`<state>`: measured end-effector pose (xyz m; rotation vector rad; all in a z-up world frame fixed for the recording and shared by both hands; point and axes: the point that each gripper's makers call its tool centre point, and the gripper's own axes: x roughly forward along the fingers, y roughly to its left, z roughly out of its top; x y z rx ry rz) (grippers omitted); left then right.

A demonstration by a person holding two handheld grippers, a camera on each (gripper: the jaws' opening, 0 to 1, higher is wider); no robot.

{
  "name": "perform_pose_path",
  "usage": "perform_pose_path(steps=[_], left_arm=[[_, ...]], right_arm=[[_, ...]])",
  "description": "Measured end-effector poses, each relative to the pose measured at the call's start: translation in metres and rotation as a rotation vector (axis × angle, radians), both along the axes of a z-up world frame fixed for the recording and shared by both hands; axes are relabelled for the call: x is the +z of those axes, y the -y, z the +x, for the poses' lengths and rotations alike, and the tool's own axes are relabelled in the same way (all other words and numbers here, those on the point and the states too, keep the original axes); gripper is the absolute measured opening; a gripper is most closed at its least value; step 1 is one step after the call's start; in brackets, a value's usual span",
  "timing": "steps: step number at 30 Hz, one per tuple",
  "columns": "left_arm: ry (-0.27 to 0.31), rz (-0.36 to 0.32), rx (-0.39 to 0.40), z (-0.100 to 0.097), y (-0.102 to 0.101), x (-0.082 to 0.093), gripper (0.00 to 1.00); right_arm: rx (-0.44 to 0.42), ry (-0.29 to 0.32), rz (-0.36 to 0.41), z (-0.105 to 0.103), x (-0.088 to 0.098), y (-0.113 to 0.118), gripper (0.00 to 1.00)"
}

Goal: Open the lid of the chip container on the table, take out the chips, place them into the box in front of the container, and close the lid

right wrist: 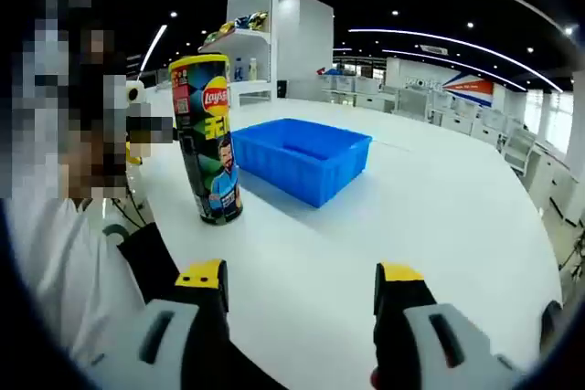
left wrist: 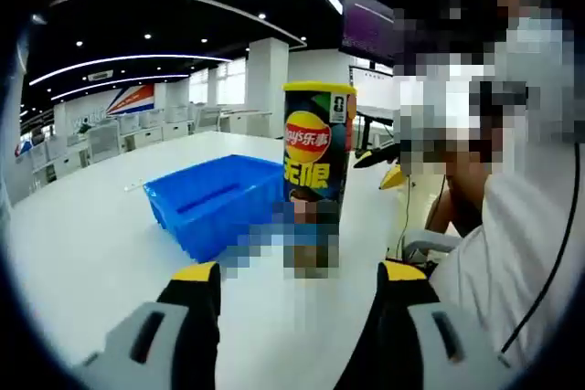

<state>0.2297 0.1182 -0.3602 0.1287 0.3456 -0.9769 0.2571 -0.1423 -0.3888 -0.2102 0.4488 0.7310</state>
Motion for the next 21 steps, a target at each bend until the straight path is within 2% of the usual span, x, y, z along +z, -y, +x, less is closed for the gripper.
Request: perform_pose_path(steps=[21], left_arm=[[0.000, 0.006, -0.006, -0.0008, -0.0037, -0.0020, 0.73]], right_arm=[[-0.006, -0.003, -0.004, 0.0001, 0.0006, 0.0017, 0.62]])
